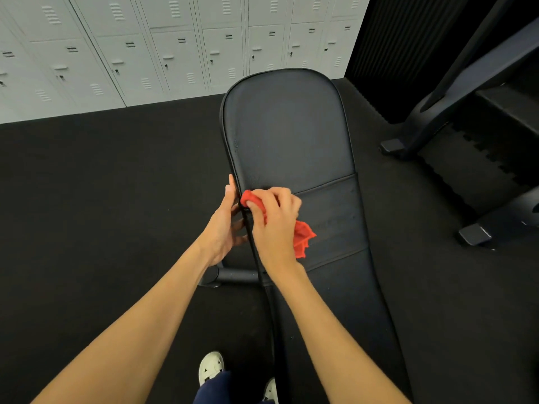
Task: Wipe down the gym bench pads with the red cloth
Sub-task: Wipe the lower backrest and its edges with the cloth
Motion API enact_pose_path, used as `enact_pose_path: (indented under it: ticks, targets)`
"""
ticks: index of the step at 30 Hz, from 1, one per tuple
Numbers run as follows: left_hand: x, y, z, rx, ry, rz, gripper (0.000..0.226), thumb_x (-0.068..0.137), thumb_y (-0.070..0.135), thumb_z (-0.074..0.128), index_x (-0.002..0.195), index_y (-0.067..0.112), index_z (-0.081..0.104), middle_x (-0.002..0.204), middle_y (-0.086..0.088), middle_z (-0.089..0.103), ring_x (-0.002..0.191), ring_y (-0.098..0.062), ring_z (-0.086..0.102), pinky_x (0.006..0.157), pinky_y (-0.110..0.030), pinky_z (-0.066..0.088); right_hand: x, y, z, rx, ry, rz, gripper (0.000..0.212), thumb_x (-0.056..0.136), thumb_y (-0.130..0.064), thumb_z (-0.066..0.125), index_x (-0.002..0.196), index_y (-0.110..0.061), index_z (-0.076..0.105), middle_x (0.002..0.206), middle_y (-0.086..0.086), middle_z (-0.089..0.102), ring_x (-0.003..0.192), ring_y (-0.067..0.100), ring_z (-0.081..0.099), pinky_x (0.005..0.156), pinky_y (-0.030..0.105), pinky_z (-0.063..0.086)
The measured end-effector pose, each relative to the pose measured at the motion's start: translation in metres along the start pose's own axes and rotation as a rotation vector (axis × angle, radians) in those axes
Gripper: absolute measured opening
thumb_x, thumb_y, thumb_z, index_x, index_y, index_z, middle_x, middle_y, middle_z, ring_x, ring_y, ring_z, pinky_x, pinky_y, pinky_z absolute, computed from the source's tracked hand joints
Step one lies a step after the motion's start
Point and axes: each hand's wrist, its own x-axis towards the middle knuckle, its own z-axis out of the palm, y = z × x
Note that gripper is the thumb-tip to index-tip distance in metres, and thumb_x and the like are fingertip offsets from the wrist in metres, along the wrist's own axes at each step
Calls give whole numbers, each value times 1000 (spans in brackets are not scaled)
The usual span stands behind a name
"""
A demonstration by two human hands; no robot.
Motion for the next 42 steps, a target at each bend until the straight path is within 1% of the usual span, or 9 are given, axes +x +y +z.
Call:
enact_pose_path:
  ticks: [5,10,14,17,23,28,33,37,42]
  targets:
    - [0,3,0,24,-22,-9,62,90,79,32,116,38,72,114,9,74,113,-18,67,87,-42,56,34,18,-50,-14,-175,-297,13,91,-14,64,100,-18,73,100,-6,62,99,19,51,90,14,30]
    - [3,1,-3,15,-49,-21,58,92,76,31,133,41,53,130,11,60,125,-18,56,104,-52,47,67,72,-76,-150,181,105,34,99,-25,49,132,-20,56,130,3,51,119,28,40,99,27,26]
    - [5,0,-4,22,-44,-10,64,94,74,32,147,39,45,133,11,60,126,-18,56,103,-53,47,53,60,-44,-252,237,113,38,98,-13,51,135,-8,53,124,20,53,101,40,45,92,37,30]
    - [3,1,-4,41,-34,-10,46,94,75,34,120,53,65,120,13,70,113,-14,66,90,-44,56,35,30,-12,-284,217,62,35,95,-13,56,129,-6,59,115,20,59,84,36,48,79,37,32]
    - [7,-3,-7,22,-16,-1,55,96,71,33,98,40,78,102,9,76,94,-10,73,77,-39,57,0,0,13,-230,71,-106,36,88,-4,65,124,-9,63,112,17,61,78,33,49,71,40,46]
    - [7,-5,-11,-24,-44,15,62,99,68,27,133,29,62,128,-5,67,113,-24,65,82,-46,57,20,3,-27,-110,-333,-458,38,87,6,57,122,-8,65,111,15,60,92,36,51,87,42,43]
    - [7,-5,-9,19,-71,47,51,98,70,22,147,58,31,134,16,58,119,-13,61,82,-39,54,101,10,-51,-20,-47,-262,34,96,-13,55,130,-13,59,130,7,58,123,29,46,105,31,32]
    - [5,-5,-8,7,-67,36,47,96,73,23,139,64,40,133,17,58,120,-14,60,86,-41,53,98,11,-18,-170,-107,-243,46,99,-22,50,144,-19,43,154,8,32,145,31,18,110,46,20]
    - [5,-4,-9,-10,-44,21,45,98,71,25,124,55,58,133,9,62,118,-17,63,84,-43,55,59,31,-16,-220,-278,-595,46,91,3,54,136,-11,54,147,12,43,139,35,31,108,43,26]
